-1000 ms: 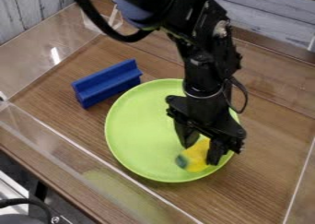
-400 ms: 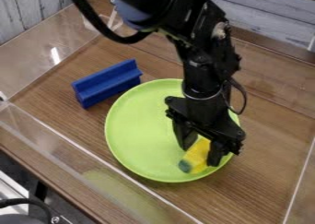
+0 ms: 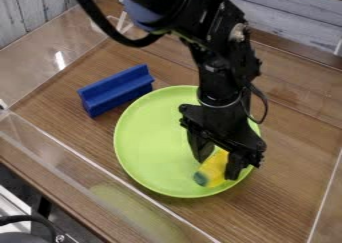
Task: Remove the banana from inside the green plate and put it on the table
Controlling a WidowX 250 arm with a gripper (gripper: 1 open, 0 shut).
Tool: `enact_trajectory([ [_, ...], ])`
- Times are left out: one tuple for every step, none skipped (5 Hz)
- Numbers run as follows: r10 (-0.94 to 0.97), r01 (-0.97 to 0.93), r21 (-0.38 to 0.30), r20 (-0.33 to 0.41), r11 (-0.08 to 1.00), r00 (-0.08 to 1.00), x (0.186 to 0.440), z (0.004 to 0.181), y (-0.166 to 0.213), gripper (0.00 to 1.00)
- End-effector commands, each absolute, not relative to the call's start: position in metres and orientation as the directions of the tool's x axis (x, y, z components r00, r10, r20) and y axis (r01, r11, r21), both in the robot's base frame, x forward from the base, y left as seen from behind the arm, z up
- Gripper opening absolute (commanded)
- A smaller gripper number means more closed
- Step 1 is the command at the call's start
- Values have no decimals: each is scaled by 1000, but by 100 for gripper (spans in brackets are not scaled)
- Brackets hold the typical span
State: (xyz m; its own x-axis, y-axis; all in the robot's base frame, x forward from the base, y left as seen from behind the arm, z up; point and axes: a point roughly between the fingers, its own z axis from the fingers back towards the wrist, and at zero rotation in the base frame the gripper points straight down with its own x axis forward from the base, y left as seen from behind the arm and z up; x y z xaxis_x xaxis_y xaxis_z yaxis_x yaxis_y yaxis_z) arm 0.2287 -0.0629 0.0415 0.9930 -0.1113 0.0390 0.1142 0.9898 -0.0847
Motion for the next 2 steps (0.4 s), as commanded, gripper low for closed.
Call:
enact_trajectory([
  [-107,114,-86,85,990,991,233,52,-62,0],
  [-108,115,-85,86,990,990,232,53,-62,0],
])
